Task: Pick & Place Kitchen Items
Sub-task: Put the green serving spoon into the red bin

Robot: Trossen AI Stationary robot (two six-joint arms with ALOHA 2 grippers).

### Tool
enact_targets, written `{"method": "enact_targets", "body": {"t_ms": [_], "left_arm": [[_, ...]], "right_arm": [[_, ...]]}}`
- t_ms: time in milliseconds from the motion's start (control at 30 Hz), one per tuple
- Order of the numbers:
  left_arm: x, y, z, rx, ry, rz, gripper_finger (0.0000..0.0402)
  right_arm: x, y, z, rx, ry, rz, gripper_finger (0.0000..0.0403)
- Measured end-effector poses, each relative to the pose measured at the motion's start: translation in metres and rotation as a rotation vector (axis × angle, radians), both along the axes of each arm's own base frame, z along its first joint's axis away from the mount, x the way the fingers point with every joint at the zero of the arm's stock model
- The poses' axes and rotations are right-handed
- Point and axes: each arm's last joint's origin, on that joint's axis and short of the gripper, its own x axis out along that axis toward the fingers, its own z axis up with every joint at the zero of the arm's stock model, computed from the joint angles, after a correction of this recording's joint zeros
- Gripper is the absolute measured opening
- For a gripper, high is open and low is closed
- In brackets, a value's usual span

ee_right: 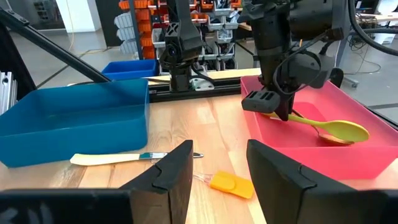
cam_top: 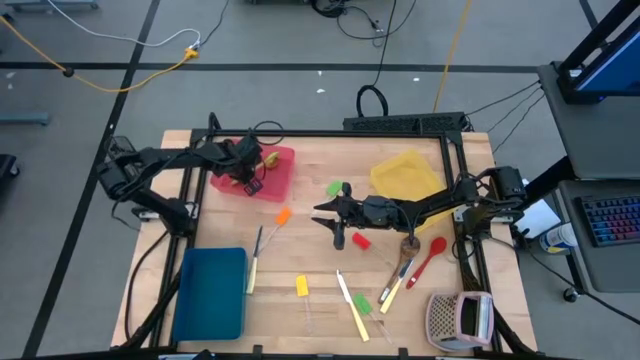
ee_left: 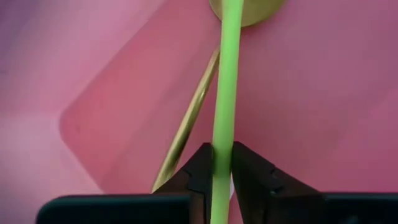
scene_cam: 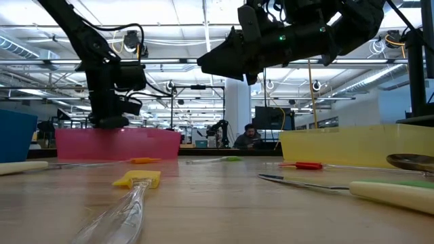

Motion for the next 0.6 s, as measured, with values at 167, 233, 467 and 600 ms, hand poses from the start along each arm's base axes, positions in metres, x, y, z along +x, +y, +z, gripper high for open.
{"method": "enact_targets", "body": {"t_ms": [167, 233, 467, 600], "left_arm": [[0.0, 0.0, 0.0, 0.004, -0.007, 0.008, 0.0085], [0.0, 0.0, 0.0, 0.004, -0.008, 0.009, 0.0097], [0.003, -0.005, 0.005, 0.035, -0.015, 0.007, 0.013], [0.002, -0.012, 0.018, 0.067, -0.049, -0.004, 0.0135]], "right_arm": [[0.0, 0.0, 0.0, 0.0, 0.0, 0.0, 0.0142], [0.0, 0.0, 0.0, 0.0, 0.0, 0.0, 0.0142], [0.0, 0.0, 0.0, -0.014, 0.003, 0.003, 0.0152], [0.0, 0.003, -0.001, -0.035, 0.011, 0.015, 0.0164]]}}
